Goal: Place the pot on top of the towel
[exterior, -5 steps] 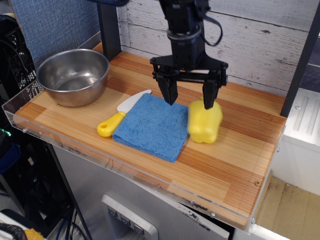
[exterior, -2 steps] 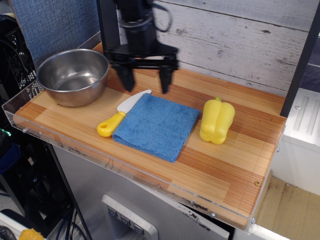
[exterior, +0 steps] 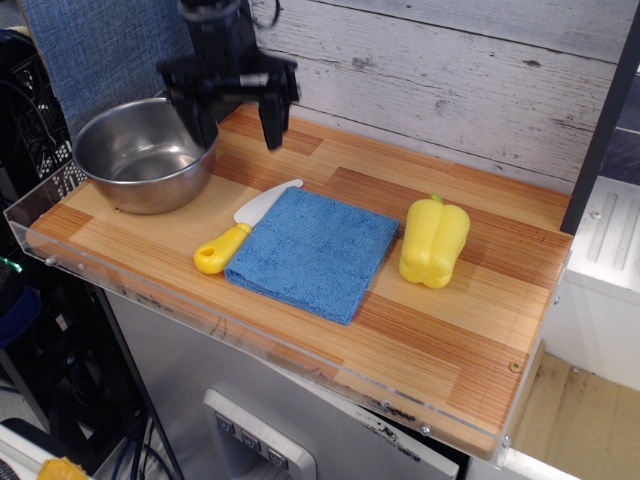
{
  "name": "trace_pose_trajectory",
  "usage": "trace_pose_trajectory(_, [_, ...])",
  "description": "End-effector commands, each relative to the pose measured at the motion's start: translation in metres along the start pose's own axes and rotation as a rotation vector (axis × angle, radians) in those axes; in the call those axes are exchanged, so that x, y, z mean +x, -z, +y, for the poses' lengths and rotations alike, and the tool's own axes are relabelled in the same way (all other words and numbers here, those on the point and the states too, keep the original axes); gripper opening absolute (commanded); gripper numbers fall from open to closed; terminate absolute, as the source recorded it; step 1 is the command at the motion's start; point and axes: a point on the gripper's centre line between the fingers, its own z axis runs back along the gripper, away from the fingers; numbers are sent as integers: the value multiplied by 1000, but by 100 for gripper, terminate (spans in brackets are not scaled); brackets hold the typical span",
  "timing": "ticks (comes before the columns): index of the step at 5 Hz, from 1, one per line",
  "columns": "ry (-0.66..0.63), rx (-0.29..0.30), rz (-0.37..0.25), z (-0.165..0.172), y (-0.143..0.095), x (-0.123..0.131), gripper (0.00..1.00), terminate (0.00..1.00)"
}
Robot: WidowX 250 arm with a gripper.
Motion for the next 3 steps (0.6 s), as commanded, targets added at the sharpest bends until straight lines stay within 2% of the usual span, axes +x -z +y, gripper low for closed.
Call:
trace_pose_trajectory(1, [-68,-29,-71,34,-34,28,100,0])
trace_pose_trajectory(2, [-74,8,-28,43,-18,31,100,0])
trace_pose_trajectory(3, [-57,41,2,46,-1,22,100,0])
